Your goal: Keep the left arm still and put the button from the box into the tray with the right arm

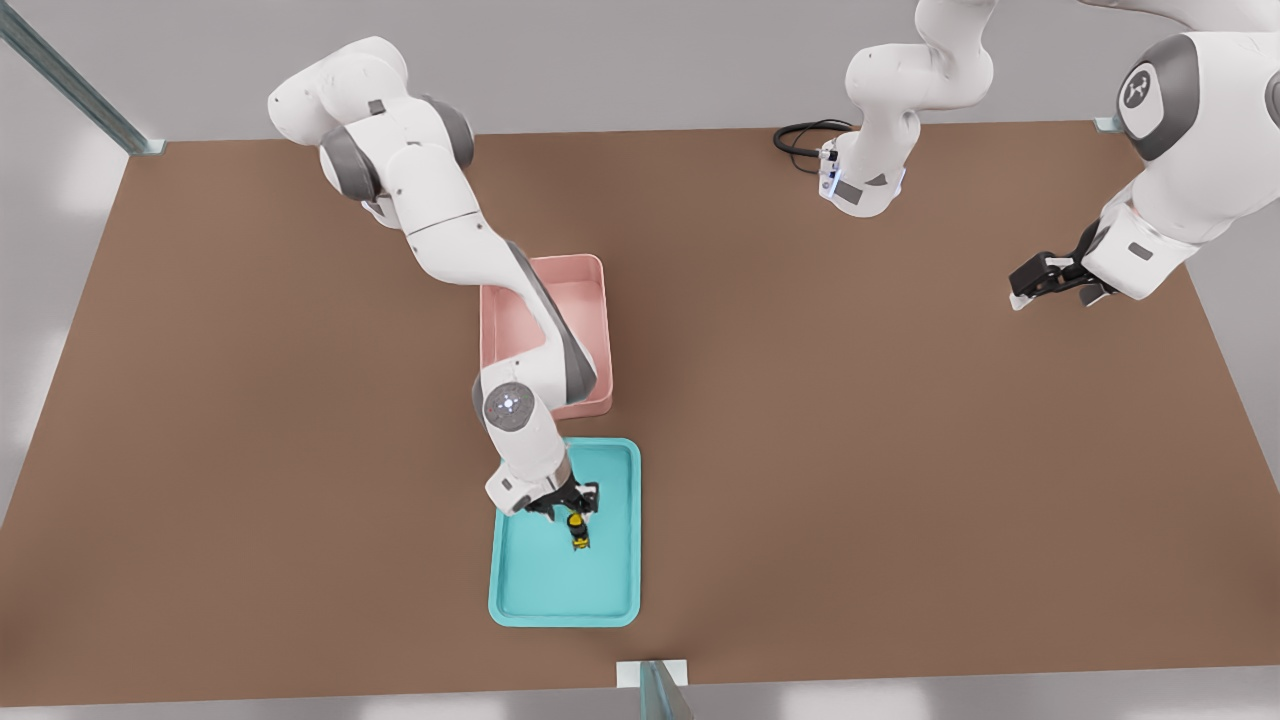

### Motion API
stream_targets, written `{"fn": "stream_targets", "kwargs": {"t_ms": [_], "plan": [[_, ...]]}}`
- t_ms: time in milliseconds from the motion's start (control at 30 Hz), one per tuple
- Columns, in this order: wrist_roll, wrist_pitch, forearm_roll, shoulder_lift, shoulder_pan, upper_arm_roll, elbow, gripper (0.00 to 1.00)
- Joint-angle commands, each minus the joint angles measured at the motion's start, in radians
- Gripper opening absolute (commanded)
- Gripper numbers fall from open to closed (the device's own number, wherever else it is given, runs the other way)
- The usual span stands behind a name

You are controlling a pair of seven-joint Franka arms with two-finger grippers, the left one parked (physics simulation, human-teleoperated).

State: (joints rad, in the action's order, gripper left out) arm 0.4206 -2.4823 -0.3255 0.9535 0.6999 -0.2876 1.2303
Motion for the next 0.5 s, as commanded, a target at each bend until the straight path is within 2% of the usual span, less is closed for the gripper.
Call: {"fn": "stream_targets", "kwargs": {"t_ms": [0, 33, 67, 100, 133, 167, 233, 300, 333, 467], "plan": [[-0.125, 0.233, 0.013, -0.009, -0.003, -0.01, -0.086, 1.0], [-0.189, 0.555, 0.149, -0.149, -0.007, -0.002, -0.14, 1.0], [-0.368, 0.781, 0.181, -0.32, -0.082, -0.002, -0.14, 1.0], [-0.655, 0.884, 0.287, -0.49, -0.222, 0.017, -0.102, 1.0], [-0.661, 0.976, 0.298, -0.559, -0.455, 0.201, -0.075, 1.0], [-0.637, 1.054, 0.302, -0.585, -0.508, 0.24, -0.074, 1.0], [-0.585, 1.149, 0.329, -0.605, -0.516, 0.228, -0.046, 1.0], [-0.632, 1.116, 0.286, -0.608, -0.622, 0.229, -0.081, 1.0], [-0.577, 1.109, 0.287, -0.607, -0.623, 0.231, -0.086, 1.0], [-0.592, 1.109, 0.275, -0.607, -0.642, 0.234, -0.077, 1.0]]}}
